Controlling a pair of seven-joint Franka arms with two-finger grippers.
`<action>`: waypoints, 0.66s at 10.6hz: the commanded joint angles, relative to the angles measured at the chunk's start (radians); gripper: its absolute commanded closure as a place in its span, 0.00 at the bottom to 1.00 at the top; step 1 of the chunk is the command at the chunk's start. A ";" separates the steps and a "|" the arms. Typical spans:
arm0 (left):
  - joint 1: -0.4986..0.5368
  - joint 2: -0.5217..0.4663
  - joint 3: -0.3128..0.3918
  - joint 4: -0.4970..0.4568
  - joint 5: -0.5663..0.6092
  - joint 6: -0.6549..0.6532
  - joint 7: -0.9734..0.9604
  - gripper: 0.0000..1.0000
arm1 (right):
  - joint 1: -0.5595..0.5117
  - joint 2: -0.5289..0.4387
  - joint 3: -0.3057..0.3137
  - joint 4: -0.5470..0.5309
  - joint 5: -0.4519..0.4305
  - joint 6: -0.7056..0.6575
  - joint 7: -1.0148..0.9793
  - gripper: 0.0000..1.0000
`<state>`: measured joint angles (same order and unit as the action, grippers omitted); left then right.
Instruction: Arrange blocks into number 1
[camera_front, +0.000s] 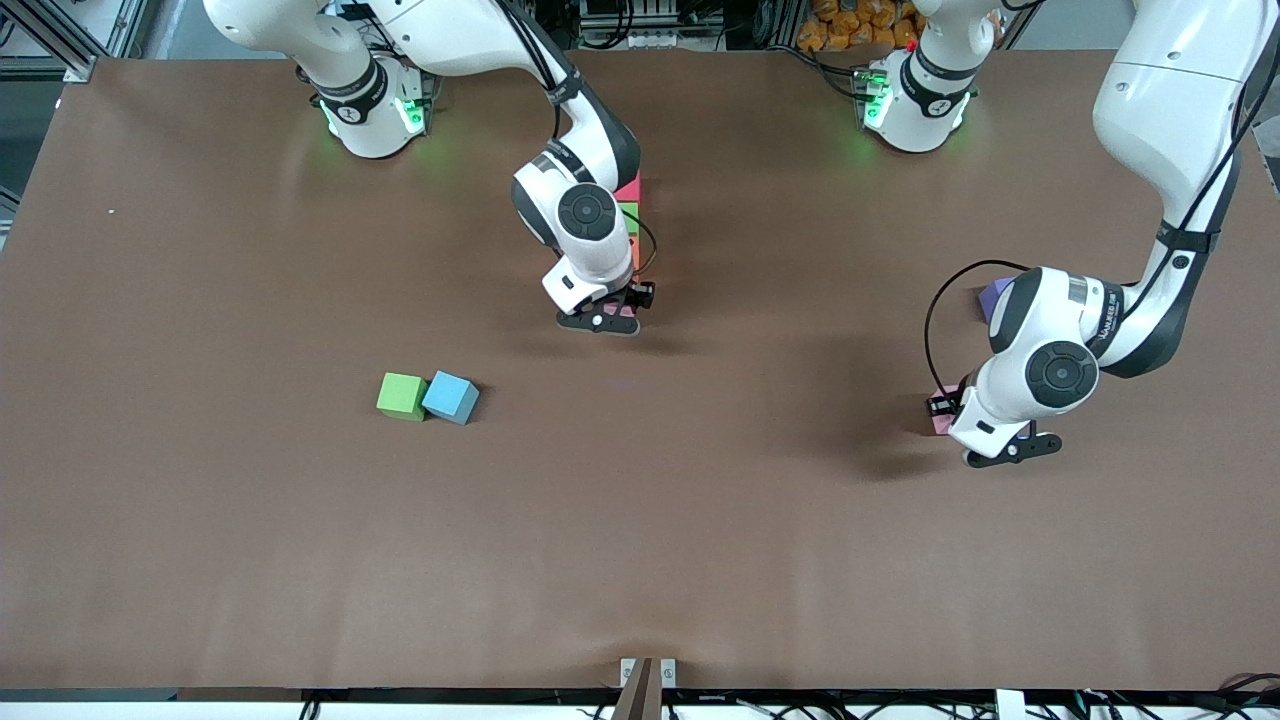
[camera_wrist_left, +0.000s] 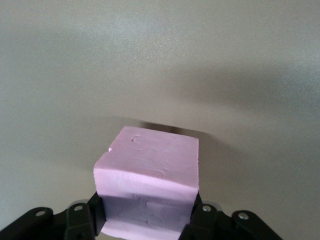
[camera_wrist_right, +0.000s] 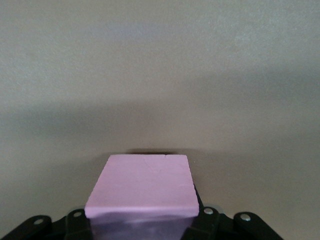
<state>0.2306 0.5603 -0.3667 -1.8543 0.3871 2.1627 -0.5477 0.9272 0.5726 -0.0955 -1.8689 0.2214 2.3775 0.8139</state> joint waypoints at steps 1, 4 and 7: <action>-0.014 0.015 -0.001 0.017 -0.017 0.008 -0.028 1.00 | 0.001 0.001 0.005 0.013 0.021 -0.017 -0.019 0.43; -0.014 0.019 -0.001 0.015 -0.019 0.014 -0.031 1.00 | 0.002 0.004 0.005 0.007 0.021 -0.018 -0.030 0.43; -0.028 0.027 -0.001 0.015 -0.017 0.014 -0.055 1.00 | 0.007 0.006 0.005 -0.003 0.021 -0.017 -0.048 0.43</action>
<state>0.2129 0.5758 -0.3675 -1.8537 0.3869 2.1748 -0.5806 0.9272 0.5757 -0.0896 -1.8702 0.2214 2.3646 0.7908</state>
